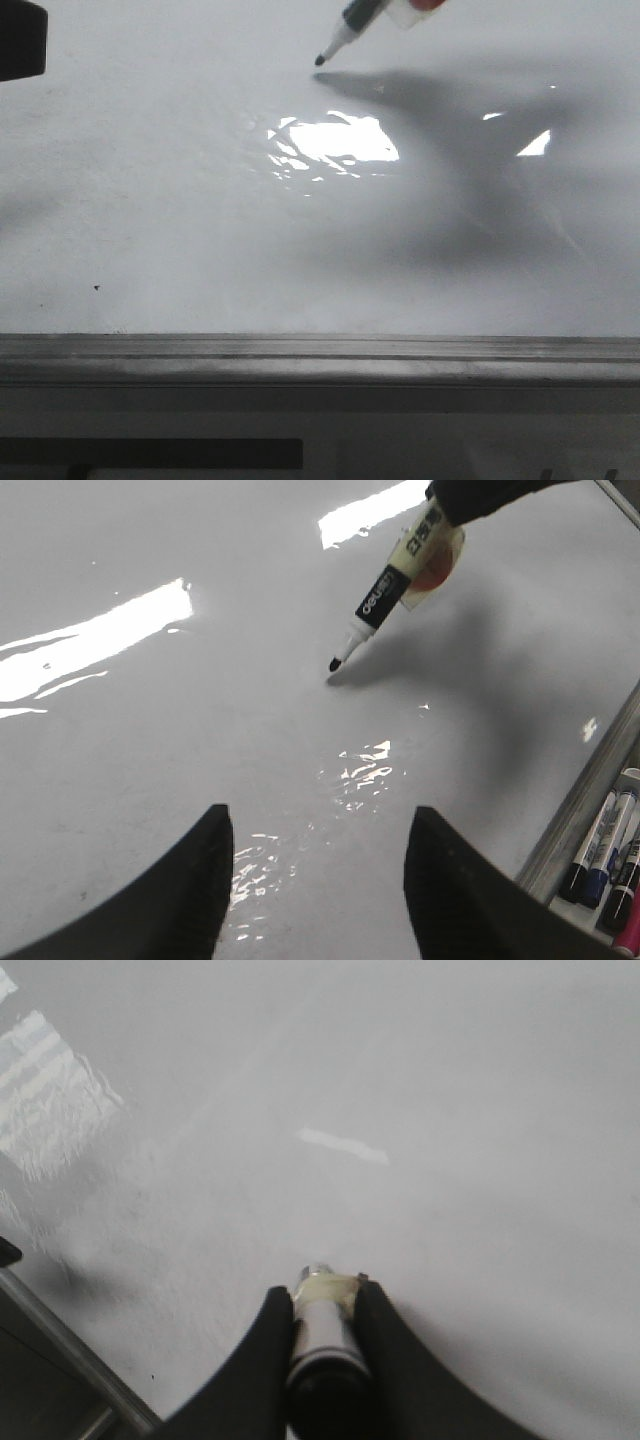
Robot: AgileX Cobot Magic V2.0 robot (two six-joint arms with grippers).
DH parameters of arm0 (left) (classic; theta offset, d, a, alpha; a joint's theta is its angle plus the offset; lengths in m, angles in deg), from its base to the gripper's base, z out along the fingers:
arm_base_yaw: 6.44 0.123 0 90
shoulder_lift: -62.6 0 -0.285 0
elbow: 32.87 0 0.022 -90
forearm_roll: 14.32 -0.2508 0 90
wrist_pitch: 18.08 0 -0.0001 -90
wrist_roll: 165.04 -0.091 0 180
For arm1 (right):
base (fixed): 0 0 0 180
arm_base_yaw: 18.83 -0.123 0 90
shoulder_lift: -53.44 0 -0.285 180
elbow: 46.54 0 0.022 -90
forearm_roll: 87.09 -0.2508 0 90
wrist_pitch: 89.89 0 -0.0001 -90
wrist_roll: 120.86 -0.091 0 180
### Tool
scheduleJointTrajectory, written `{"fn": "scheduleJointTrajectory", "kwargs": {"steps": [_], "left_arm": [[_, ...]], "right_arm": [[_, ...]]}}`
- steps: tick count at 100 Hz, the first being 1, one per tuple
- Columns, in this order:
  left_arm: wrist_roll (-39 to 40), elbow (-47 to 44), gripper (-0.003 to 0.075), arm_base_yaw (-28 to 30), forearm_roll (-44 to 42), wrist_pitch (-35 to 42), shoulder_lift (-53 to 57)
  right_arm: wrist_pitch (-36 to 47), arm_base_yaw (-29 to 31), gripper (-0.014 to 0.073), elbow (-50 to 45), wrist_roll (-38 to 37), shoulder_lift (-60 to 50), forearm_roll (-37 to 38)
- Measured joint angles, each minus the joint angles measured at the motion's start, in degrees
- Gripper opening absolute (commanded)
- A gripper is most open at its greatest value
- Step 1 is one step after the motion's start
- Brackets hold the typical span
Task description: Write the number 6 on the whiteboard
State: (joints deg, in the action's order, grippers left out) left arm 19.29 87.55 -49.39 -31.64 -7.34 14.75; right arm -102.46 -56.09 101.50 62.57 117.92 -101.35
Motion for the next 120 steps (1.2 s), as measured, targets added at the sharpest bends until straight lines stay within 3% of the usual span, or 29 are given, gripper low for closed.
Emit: {"fn": "scheduleJointTrajectory", "kwargs": {"steps": [21,48,77,97,120], "left_arm": [[0.00,0.00,0.0365,0.00,0.13,0.00,0.00],[0.00,0.00,0.0365,0.00,0.13,0.00,0.00],[0.00,0.00,0.0365,0.00,0.13,0.11,0.00],[0.00,0.00,0.0365,0.00,0.13,0.34,0.00],[0.00,0.00,0.0365,0.00,-1.13,0.57,0.00]], "right_arm": [[-1.79,-2.45,-0.0064,0.59,-0.34,5.15,-1.28],[-11.89,-4.53,-0.0064,-1.43,-0.41,4.45,-0.74],[-10.35,-1.55,-0.0064,0.31,-0.41,2.63,1.06],[-8.40,-4.60,-0.0064,2.66,-0.41,7.19,0.89],[-8.31,-6.95,-0.0064,2.80,-0.41,5.23,2.29]]}}
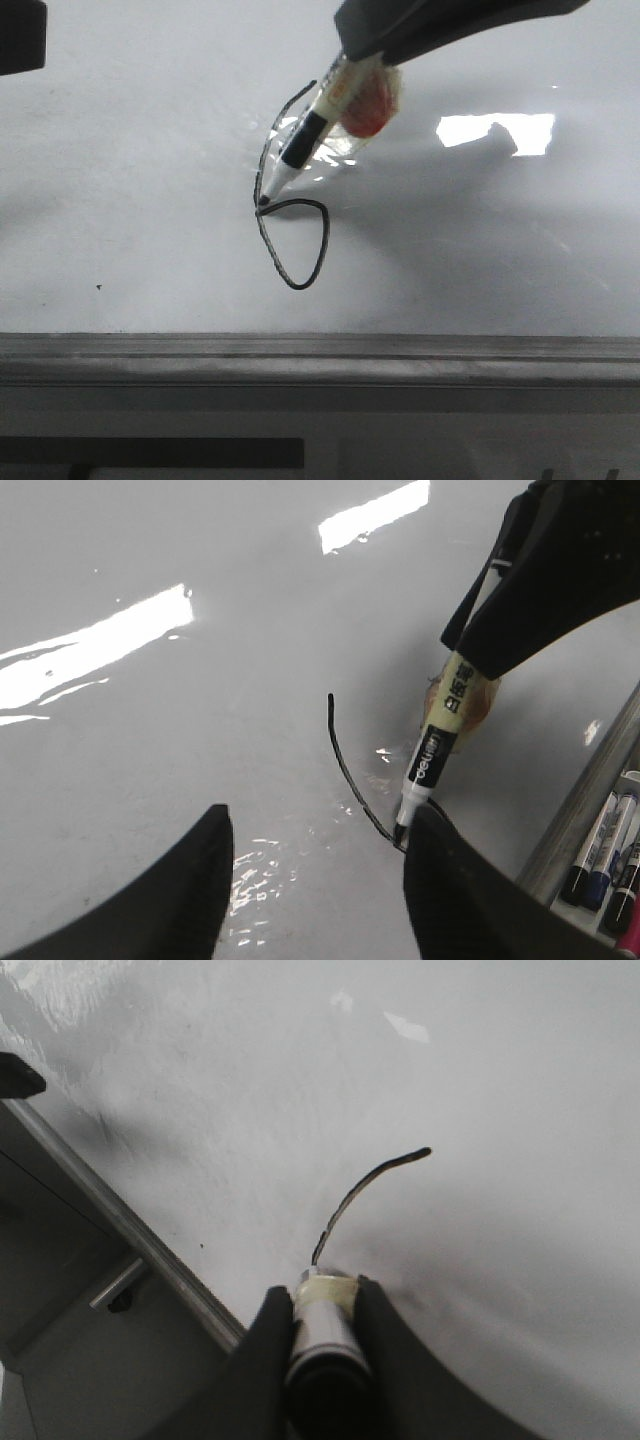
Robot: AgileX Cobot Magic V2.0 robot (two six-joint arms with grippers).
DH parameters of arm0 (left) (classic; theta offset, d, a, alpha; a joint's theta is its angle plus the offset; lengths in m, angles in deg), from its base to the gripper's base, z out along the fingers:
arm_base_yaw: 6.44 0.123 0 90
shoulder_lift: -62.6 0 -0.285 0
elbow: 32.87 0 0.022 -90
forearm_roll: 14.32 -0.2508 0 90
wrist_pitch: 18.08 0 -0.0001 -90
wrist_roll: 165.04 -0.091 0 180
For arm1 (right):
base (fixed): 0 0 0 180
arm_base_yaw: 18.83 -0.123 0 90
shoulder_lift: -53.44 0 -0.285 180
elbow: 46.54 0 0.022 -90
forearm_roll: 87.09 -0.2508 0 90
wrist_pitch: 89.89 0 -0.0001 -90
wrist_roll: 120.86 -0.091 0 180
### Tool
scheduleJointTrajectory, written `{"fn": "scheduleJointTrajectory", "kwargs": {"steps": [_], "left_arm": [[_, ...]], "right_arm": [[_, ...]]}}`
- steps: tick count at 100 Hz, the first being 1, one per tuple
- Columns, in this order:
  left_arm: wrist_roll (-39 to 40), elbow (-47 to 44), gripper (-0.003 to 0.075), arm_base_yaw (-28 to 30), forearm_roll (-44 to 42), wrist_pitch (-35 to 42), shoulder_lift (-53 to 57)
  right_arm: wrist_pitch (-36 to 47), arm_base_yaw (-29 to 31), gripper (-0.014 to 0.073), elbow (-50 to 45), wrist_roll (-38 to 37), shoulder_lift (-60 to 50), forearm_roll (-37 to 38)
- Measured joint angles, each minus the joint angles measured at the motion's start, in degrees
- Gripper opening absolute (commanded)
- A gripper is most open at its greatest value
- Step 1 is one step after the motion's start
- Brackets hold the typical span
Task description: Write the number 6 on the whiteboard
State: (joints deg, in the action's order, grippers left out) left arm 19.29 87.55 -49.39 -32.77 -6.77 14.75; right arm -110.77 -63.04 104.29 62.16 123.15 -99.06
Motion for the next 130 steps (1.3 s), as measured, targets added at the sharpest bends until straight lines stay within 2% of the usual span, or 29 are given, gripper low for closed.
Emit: {"fn": "scheduleJointTrajectory", "kwargs": {"steps": [26,47,64,82,89,93,110,130], "left_arm": [[0.00,0.00,0.0365,-4.09,-6.78,3.35,-4.08],[0.00,0.00,0.0365,-5.84,-4.38,6.81,-12.36],[0.00,0.09,0.0365,-5.89,-3.85,12.38,-16.26],[0.00,0.13,0.0356,-5.89,-3.85,14.47,-19.21],[0.00,0.13,0.0325,-5.89,-3.85,15.64,-20.41],[0.00,0.13,0.0281,-5.89,-3.85,16.26,-20.95],[0.00,0.13,-0.0022,-5.98,-4.02,17.87,-22.90],[0.00,0.13,-0.0019,-5.98,-4.40,18.12,-23.32]], "right_arm": [[-0.12,-4.29,-0.0064,0.00,0.10,-3.81,0.59],[-0.75,-7.31,-0.0064,0.00,0.10,-3.81,0.59],[-1.50,-7.80,-0.0064,0.00,0.10,-3.81,-0.28],[-2.00,-7.80,-0.0064,0.00,0.10,-3.81,-0.58],[-2.65,-7.80,-0.0064,0.00,0.10,-3.81,-0.58],[-2.96,-7.80,-0.0064,0.00,0.10,-3.68,-0.71],[-3.76,-7.80,-0.0064,0.00,0.21,-2.60,-0.97],[-3.66,-7.80,-0.0064,0.00,0.21,-2.46,-0.64]]}}
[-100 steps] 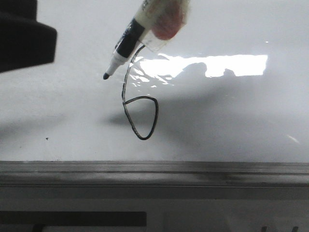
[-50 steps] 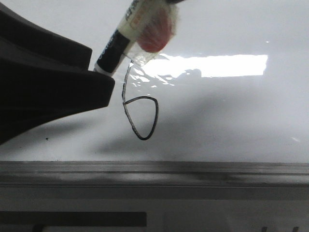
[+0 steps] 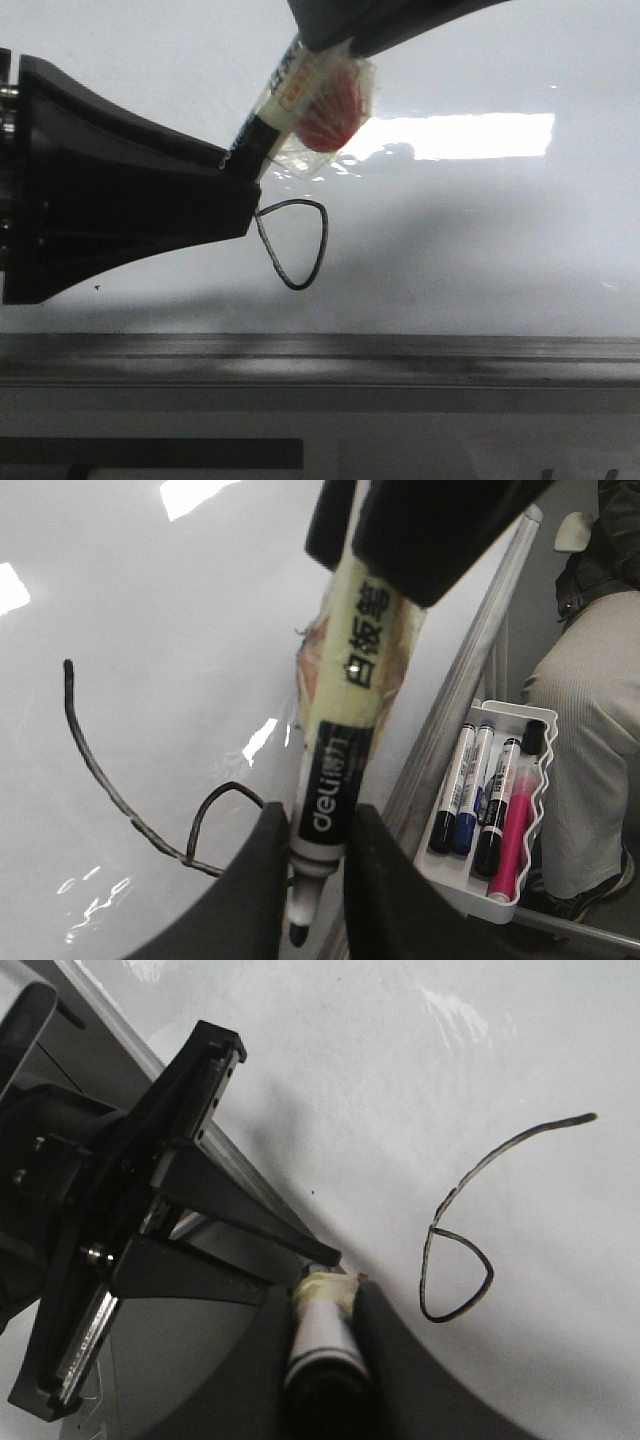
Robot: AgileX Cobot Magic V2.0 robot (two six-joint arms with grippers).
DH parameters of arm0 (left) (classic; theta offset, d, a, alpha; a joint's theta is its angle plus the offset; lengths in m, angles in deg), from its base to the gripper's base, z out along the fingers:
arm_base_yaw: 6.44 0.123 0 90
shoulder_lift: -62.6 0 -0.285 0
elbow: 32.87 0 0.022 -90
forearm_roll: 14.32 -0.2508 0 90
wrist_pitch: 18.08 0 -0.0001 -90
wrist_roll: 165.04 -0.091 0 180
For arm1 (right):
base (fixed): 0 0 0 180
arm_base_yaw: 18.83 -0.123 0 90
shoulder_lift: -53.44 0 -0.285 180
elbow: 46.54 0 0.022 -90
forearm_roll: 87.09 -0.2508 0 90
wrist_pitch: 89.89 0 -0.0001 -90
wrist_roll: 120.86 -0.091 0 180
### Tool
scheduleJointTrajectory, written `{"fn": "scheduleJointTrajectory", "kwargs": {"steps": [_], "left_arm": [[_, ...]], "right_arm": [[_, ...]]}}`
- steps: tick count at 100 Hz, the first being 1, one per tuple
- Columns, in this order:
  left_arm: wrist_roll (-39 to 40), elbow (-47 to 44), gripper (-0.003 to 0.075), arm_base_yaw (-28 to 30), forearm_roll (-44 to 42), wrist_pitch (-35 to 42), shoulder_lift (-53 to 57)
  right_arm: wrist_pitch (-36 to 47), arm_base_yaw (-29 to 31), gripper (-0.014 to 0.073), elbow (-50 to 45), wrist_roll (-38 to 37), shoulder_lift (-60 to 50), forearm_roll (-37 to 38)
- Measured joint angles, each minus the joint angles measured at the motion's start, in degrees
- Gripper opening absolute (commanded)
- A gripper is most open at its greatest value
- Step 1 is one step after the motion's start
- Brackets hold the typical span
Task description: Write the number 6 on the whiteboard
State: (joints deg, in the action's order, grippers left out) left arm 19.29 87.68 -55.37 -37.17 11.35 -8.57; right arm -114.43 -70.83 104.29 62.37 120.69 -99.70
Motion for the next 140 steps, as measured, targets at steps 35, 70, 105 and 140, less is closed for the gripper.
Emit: {"fn": "scheduleJointTrajectory", "kwargs": {"steps": [35,70,105,140], "left_arm": [[0.66,0.00,-0.0019,0.00,0.36,-0.02,0.00],[6.19,0.73,-0.0019,2.35,40.02,-19.58,6.48],[6.28,1.35,-0.0018,3.89,48.08,-24.82,6.52],[6.28,1.35,0.0111,3.89,48.43,-24.81,6.27]], "right_arm": [[-0.10,0.00,0.0379,0.00,0.00,0.00,0.00],[-0.46,1.43,0.0416,0.00,0.00,-0.45,-0.43],[-0.63,1.43,0.0415,0.00,0.08,-0.70,-0.80],[-0.74,1.43,0.0415,0.00,0.08,-0.70,-0.97]]}}
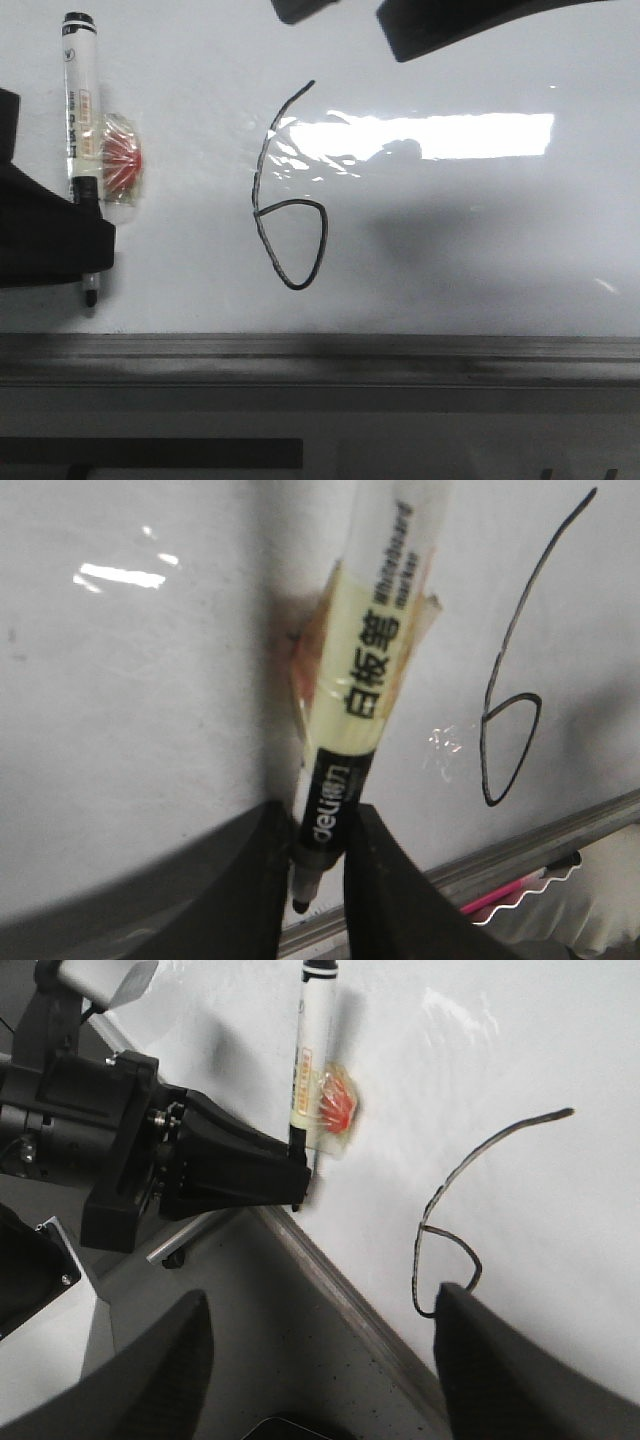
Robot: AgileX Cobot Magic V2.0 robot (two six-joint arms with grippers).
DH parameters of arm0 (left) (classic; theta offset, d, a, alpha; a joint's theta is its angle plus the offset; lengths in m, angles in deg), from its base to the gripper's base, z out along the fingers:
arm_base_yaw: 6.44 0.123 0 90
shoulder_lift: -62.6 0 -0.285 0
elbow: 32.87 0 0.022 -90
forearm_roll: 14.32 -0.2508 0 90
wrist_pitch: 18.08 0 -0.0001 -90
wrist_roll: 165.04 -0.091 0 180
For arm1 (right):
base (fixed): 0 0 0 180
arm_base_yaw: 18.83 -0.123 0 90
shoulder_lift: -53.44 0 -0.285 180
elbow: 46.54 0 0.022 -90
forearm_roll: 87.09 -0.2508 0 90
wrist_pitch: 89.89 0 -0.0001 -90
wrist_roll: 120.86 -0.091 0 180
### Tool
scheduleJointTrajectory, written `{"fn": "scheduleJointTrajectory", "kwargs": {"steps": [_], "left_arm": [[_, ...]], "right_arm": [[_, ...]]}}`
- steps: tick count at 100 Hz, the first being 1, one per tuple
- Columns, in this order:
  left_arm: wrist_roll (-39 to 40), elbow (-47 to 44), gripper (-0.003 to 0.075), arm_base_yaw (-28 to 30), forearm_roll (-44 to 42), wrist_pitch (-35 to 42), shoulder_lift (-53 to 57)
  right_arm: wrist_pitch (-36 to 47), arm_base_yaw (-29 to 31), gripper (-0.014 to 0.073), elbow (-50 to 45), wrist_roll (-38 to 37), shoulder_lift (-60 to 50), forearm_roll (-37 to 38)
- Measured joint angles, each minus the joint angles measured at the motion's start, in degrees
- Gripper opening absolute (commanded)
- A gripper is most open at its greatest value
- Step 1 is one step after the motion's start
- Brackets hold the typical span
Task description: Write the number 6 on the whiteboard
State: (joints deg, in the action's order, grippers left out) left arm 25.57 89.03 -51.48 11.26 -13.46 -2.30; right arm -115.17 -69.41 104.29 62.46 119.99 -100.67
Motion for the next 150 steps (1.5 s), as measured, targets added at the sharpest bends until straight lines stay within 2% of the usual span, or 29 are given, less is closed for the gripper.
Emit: {"fn": "scheduleJointTrajectory", "kwargs": {"steps": [21,48,55,60,63,69,72,76,86,111,136,150], "left_arm": [[0.13,0.00,0.0312,0.11,0.35,0.71,0.14],[0.13,0.00,0.0323,0.11,0.45,0.74,2.72],[0.13,0.00,0.0323,0.11,0.45,0.74,4.34],[0.13,0.00,0.0323,0.11,0.34,0.49,5.86],[0.13,0.00,0.0322,0.11,0.15,0.33,6.85],[0.13,0.00,0.0300,0.11,-0.91,-0.54,9.46],[0.13,0.00,0.0263,0.11,-1.55,-1.13,10.83],[0.13,0.00,0.0208,0.11,-2.43,-2.27,13.02],[0.13,0.00,-0.0017,0.11,-4.56,-4.99,19.01],[0.13,-1.15,-0.0019,0.11,-11.84,-6.65,36.31],[0.13,-7.52,-0.0019,0.21,-19.98,-6.76,51.98],[0.13,-12.06,-0.0019,0.21,-20.94,-6.87,57.18]], "right_arm": [[-0.26,0.00,0.0415,0.00,0.00,0.00,0.00],[-0.45,0.00,0.0412,0.00,0.00,0.00,-0.09],[-0.45,0.00,0.0346,0.00,0.00,0.00,-0.09],[-0.45,0.00,0.0253,0.00,0.00,-0.08,-0.09],[-0.45,0.00,0.0167,0.00,0.00,-0.23,-0.09],[-0.45,0.00,0.0016,0.00,0.00,-0.61,-0.09],[-0.45,0.00,-0.0073,0.00,0.00,-0.99,-0.09],[-0.45,0.00,-0.0063,-0.11,0.00,-1.51,0.01],[0.44,0.00,-0.0059,-1.45,0.00,-4.07,0.25],[9.33,0.00,-0.0059,-9.08,0.00,-14.85,2.94],[23.15,0.00,-0.0059,-24.34,0.00,-30.06,4.84],[26.19,0.00,-0.0060,-32.37,0.00,-37.53,4.98]]}}
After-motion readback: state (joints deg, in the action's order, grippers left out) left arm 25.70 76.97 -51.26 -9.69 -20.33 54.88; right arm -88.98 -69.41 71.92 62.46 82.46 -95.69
